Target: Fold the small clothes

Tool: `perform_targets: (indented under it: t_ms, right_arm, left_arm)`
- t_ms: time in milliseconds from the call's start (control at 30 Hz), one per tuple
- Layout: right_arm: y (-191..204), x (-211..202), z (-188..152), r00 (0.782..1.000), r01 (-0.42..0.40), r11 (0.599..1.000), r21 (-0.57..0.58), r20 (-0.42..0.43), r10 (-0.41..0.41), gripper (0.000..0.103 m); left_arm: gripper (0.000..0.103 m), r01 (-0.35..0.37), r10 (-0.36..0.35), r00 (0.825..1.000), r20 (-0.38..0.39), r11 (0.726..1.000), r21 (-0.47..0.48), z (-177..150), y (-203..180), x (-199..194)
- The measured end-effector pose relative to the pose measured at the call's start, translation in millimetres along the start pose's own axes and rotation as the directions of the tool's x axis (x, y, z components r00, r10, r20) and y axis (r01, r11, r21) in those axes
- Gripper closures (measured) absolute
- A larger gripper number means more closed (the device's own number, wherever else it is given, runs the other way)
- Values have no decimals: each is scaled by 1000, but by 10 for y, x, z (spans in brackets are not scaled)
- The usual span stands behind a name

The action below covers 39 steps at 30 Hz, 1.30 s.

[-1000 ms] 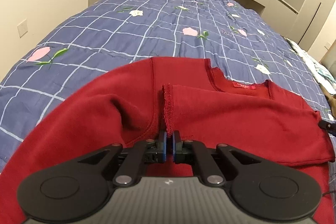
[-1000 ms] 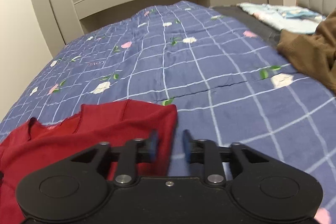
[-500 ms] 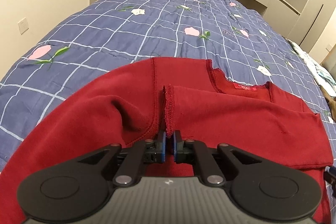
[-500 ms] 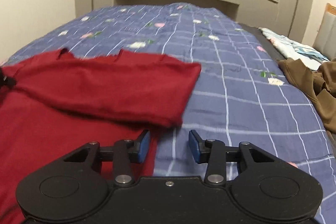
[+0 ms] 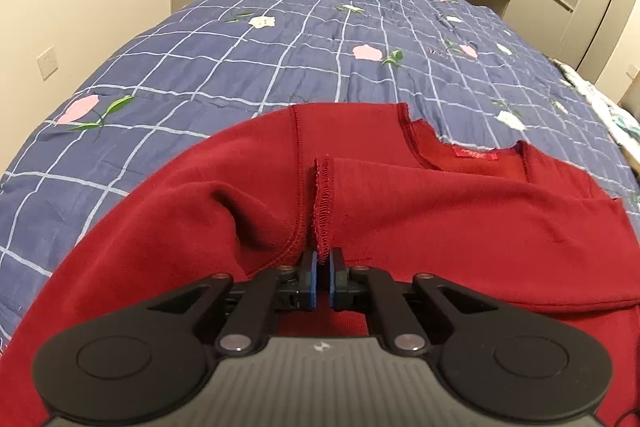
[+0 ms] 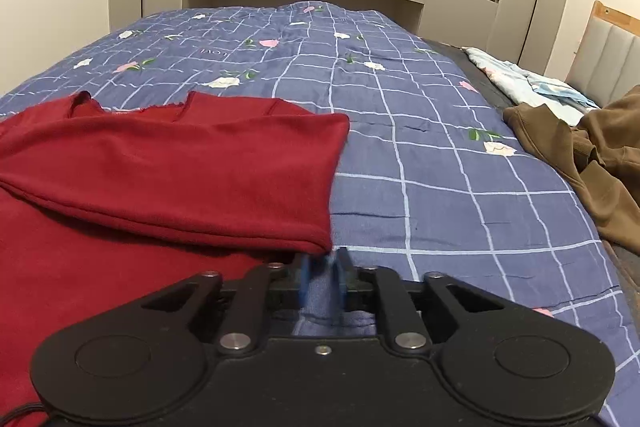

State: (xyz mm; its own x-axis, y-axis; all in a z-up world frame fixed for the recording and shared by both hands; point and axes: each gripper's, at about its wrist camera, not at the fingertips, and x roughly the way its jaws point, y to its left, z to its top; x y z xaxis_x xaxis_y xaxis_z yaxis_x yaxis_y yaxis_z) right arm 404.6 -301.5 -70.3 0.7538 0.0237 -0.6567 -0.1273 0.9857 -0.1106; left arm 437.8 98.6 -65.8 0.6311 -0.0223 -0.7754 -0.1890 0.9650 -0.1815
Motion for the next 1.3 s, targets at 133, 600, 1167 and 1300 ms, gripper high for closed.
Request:
perform_targets:
  t_ms: [133, 600, 1167, 1300]
  right_arm:
    - [-18, -249, -74, 999, -30, 999, 21, 23, 30, 41]
    - [457, -1095, -483, 988, -149, 986, 73, 47, 146, 1]
    - [3134, -1973, -521, 729, -570, 614, -546, 9, 685, 15]
    - [3726, -2205, -682, 643, -591, 414, -692, -93, 760, 29]
  left_arm:
    - [41, 31, -31, 999, 11, 999, -36, 5, 36, -191]
    - [1, 12, -2, 986, 165, 998, -57, -812, 119, -1460]
    - [1, -338, 458, 884, 90, 761, -554, -1596, 2365, -2619]
    - [1, -328, 461, 884, 82, 735, -593, -1741, 2565, -2696]
